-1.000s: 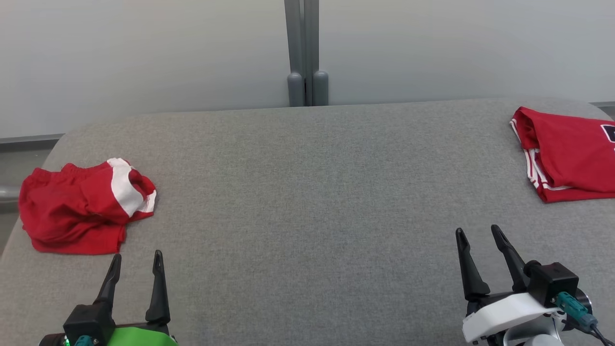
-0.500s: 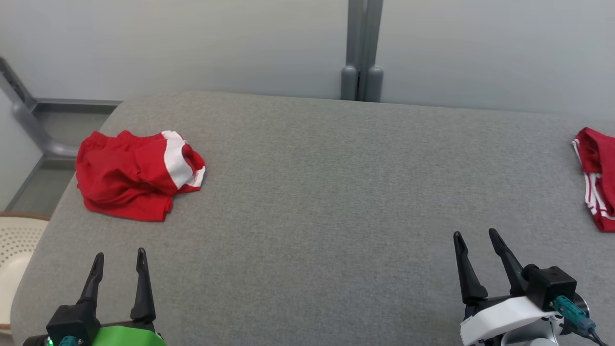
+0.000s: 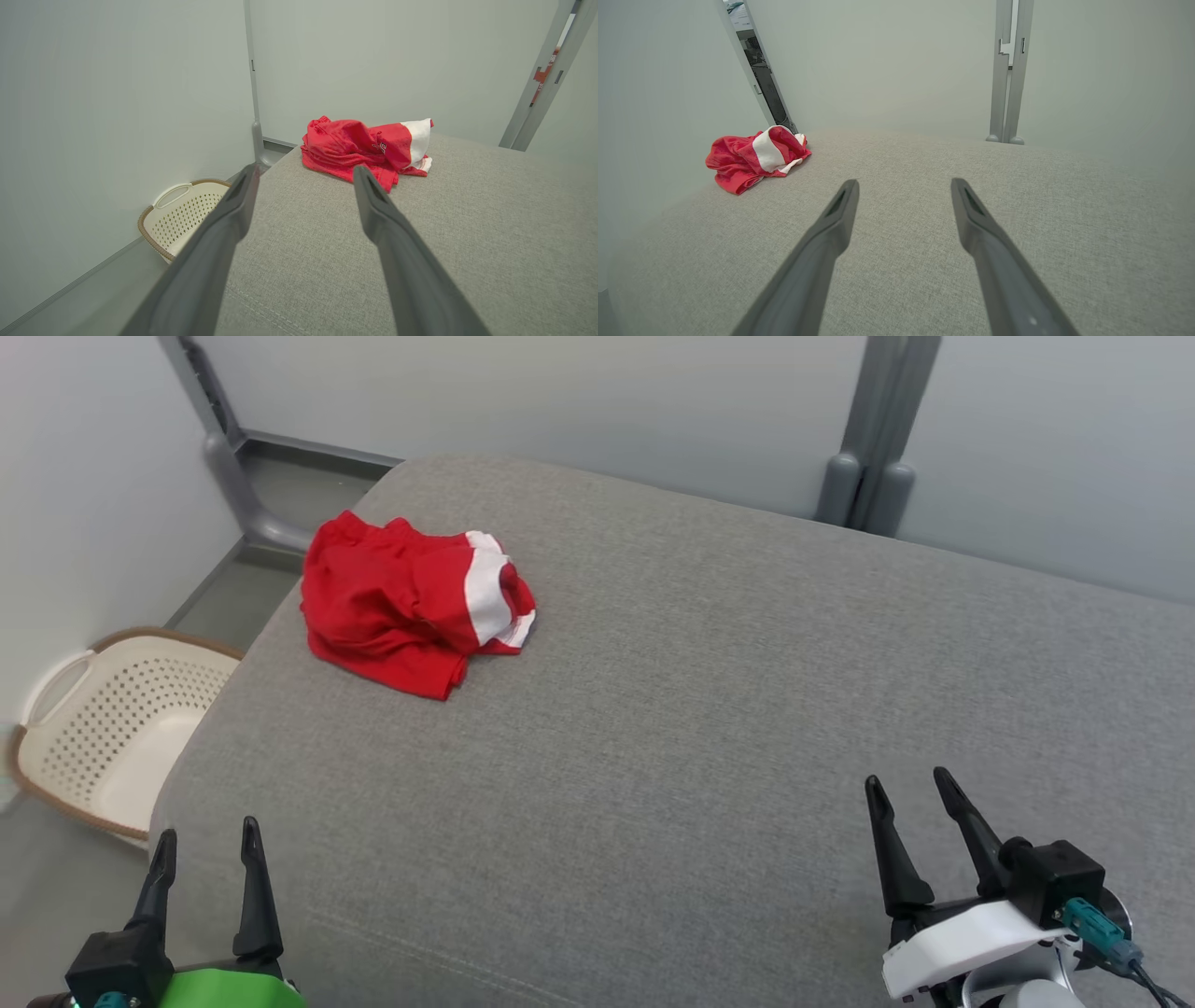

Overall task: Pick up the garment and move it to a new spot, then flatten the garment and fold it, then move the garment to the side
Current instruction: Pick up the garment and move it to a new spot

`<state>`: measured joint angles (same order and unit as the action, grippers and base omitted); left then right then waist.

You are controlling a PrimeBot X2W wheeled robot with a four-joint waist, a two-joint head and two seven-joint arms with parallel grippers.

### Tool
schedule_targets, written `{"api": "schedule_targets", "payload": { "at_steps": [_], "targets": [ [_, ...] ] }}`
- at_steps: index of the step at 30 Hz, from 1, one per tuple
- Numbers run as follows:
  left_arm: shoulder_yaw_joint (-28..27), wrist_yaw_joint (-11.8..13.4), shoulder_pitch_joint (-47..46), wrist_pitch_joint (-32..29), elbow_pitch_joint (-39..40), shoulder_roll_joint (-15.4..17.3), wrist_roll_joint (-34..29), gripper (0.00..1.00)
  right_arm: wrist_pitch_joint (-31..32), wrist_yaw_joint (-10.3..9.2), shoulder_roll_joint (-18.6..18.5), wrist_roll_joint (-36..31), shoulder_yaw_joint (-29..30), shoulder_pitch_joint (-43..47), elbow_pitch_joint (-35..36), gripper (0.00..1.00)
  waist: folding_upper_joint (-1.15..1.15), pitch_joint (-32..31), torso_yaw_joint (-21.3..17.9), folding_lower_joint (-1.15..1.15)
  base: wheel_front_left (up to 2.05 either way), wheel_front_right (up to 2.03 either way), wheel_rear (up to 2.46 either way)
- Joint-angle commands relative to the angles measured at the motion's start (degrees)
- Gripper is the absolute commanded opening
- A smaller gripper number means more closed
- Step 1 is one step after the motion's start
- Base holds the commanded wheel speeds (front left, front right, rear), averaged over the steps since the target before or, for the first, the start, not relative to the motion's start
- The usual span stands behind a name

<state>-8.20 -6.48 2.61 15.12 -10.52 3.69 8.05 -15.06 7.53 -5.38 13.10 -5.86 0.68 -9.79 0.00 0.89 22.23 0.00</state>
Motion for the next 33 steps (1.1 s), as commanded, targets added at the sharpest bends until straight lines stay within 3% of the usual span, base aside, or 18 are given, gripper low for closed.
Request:
{"api": "schedule_targets", "payload": {
  "at_steps": [1, 7, 22, 27, 33],
  "targets": [
    [-0.19, 0.33, -0.06, 0.01, -0.02, 0.04, 0.73, 1.0, -0.15, -0.09, -0.44, -0.3, 0.03, -0.95, -0.13, 1.0, 0.0, 1.11, 4.07, 0.0, 0.0, 0.0, 0.0],
    [-0.57, 0.33, -0.03, 0.01, -0.33, -0.13, 0.95, 1.0, -0.15, -0.09, -0.6, -0.3, -0.36, -1.25, -0.4, 1.0, 0.0, 1.68, 7.28, 0.0, 0.0, 0.0, 0.0],
    [-2.33, 1.42, 1.83, 0.01, 1.13, -0.57, 1.56, 1.0, -0.15, -0.09, -1.65, 0.5, -3.29, -4.43, -2.3, 1.0, 0.0, 2.76, 7.97, 0.0, 0.0, 0.0, 0.0],
    [-1.53, 0.91, -1.77, 0.01, -0.54, -0.44, 1.85, 1.0, -0.15, -0.09, -1.76, -0.27, -1.1, -3.09, -1.8, 1.0, 0.0, 2.67, 7.4, 0.0, 0.0, 0.0, 0.0],
    [-2.0, 0.43, -8.79, 0.01, -1.98, 0.84, 2.68, 1.0, -0.15, -0.09, -3.14, -1.58, 0.54, -4.02, -0.52, 1.0, 0.0, 5.62, 2.47, 0.0, 0.0, 0.0, 0.0]
  ]
}}
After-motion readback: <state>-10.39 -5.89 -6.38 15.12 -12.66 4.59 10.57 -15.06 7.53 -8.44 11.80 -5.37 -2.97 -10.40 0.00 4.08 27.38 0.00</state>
